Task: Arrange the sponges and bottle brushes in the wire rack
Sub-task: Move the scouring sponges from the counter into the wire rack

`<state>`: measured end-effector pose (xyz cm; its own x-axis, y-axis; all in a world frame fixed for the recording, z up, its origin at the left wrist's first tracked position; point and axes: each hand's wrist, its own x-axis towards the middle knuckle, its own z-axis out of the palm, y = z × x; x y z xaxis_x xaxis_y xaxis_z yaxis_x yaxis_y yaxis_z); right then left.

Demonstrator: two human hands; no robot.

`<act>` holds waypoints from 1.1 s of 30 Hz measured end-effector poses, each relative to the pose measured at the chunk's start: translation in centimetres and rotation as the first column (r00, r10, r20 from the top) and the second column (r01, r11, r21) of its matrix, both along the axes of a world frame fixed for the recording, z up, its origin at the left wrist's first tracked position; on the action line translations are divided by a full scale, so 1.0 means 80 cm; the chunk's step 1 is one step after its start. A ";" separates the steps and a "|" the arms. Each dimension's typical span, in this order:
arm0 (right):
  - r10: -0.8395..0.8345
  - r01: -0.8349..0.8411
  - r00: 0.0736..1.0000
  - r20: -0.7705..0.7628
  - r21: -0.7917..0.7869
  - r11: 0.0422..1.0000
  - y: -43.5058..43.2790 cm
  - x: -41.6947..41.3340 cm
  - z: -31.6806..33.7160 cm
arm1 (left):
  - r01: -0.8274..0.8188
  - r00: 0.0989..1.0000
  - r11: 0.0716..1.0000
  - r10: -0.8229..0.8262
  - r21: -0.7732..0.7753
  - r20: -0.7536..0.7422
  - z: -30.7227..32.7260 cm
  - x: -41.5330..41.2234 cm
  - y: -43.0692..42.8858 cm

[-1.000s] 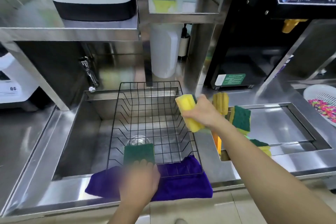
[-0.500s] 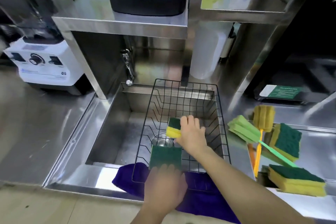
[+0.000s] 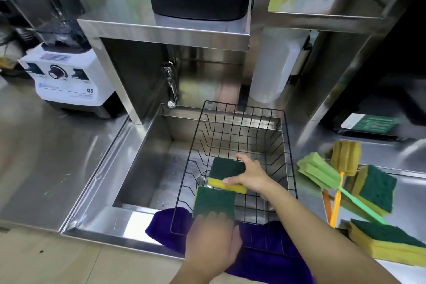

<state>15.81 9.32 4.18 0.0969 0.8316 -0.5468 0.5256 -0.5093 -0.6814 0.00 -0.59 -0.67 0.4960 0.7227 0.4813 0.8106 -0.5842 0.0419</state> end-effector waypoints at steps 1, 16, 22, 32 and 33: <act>0.021 -0.021 1.000 0.008 0.001 1.000 0.000 -0.001 -0.001 | -0.004 1.000 1.000 0.004 0.001 0.002 -0.001 0.000 0.000; 0.125 -0.125 0.992 0.009 0.082 0.989 0.006 -0.023 -0.025 | -0.024 1.000 1.000 0.024 -0.009 -0.008 -0.003 0.001 -0.001; 0.191 -0.199 0.974 0.124 0.056 0.978 0.007 -0.029 -0.019 | -0.016 1.000 1.000 0.016 -0.010 -0.011 -0.002 0.000 -0.001; 0.108 -0.143 0.976 0.187 0.188 0.972 -0.034 -0.011 -0.008 | -0.008 1.000 1.000 0.008 0.026 -0.016 -0.003 0.000 0.002; 0.079 -0.125 0.975 0.208 0.221 0.967 -0.037 -0.005 -0.003 | -0.009 1.000 1.000 0.010 0.026 -0.024 -0.003 0.000 0.002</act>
<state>15.43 6.37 3.97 0.0908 0.9441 -0.3170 0.7012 -0.2866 -0.6528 0.03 -0.41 -0.87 0.5007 0.7148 0.4882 0.8166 -0.5771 0.0074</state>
